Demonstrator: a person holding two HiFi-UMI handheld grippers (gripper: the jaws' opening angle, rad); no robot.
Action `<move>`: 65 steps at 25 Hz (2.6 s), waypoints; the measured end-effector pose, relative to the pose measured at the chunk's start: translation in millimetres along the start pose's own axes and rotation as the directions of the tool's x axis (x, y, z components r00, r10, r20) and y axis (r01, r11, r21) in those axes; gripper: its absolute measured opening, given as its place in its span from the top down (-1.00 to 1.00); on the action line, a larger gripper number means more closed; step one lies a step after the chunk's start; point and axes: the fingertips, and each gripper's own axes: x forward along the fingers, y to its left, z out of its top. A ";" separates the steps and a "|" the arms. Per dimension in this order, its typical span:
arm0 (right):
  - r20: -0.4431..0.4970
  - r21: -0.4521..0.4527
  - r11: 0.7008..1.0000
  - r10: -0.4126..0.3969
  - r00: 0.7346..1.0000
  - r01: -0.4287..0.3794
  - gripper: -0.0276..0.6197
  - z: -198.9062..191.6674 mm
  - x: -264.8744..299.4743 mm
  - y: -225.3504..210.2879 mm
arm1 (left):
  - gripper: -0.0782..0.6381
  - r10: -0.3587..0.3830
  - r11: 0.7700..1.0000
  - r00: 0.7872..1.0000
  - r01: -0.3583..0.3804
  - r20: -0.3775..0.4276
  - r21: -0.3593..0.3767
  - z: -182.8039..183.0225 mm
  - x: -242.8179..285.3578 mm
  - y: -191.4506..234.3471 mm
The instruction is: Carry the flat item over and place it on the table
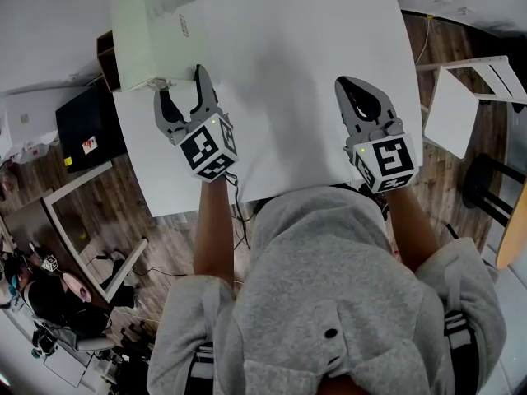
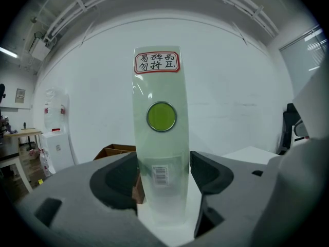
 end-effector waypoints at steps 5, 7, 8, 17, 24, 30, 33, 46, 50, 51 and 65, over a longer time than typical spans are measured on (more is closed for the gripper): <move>0.007 -0.002 1.000 0.002 1.000 -0.002 0.82 -0.1 -7.2 0.0 | -0.10 0.004 1.000 1.000 -0.004 -0.003 0.003 0.7 -8.0 -1.2; 0.010 -0.003 1.000 0.004 1.000 -0.004 0.82 0.3 -8.5 0.2 | -0.10 0.006 1.000 1.000 -0.006 -0.003 0.005 0.8 -10.4 -0.9; 0.012 -0.003 1.000 0.004 1.000 -0.004 0.82 0.4 -9.2 0.1 | -0.10 0.008 1.000 1.000 -0.008 -0.002 0.008 0.8 -11.5 -0.7; 0.029 -0.010 1.000 0.001 1.000 0.000 0.82 1.1 -23.6 -1.2 | -0.10 0.006 1.000 1.000 -0.006 -0.001 0.007 0.6 -28.3 -2.6; 0.063 -0.013 1.000 -0.007 0.998 0.008 0.82 4.6 -44.6 -9.7 | -0.10 0.008 1.000 1.000 -0.008 -0.008 0.011 4.1 -52.7 -9.6; 0.086 -0.007 0.999 -0.039 0.996 0.040 0.82 2.4 -73.2 -25.3 | -0.10 -0.011 1.000 1.000 0.011 -0.024 0.009 4.7 -82.4 -33.0; 0.097 -0.008 0.998 -0.057 0.994 0.058 0.82 0.6 -89.5 -34.6 | -0.10 -0.032 0.999 0.999 0.032 -0.023 0.015 7.1 -97.3 -50.0; 0.142 0.022 0.994 -0.105 0.984 0.102 0.82 -17.6 -159.1 -74.4 | 0.41 -0.056 0.996 0.998 0.054 0.029 0.069 39.8 -156.4 -110.4; 0.159 0.025 0.995 -0.099 0.982 0.096 0.82 -19.4 -167.9 -75.0 | 0.64 -0.061 0.995 0.998 0.059 0.020 0.085 37.0 -172.1 -121.3; 0.163 0.030 0.995 -0.099 0.982 0.096 0.82 -19.8 -169.2 -74.9 | 0.66 -0.067 0.994 0.998 0.066 0.011 0.083 35.2 -174.9 -124.2; 0.187 0.018 0.998 -0.065 0.980 0.062 0.82 -15.4 -163.7 -56.2 | 0.72 -0.105 0.994 0.994 0.106 -0.031 0.027 25.2 -193.8 -130.8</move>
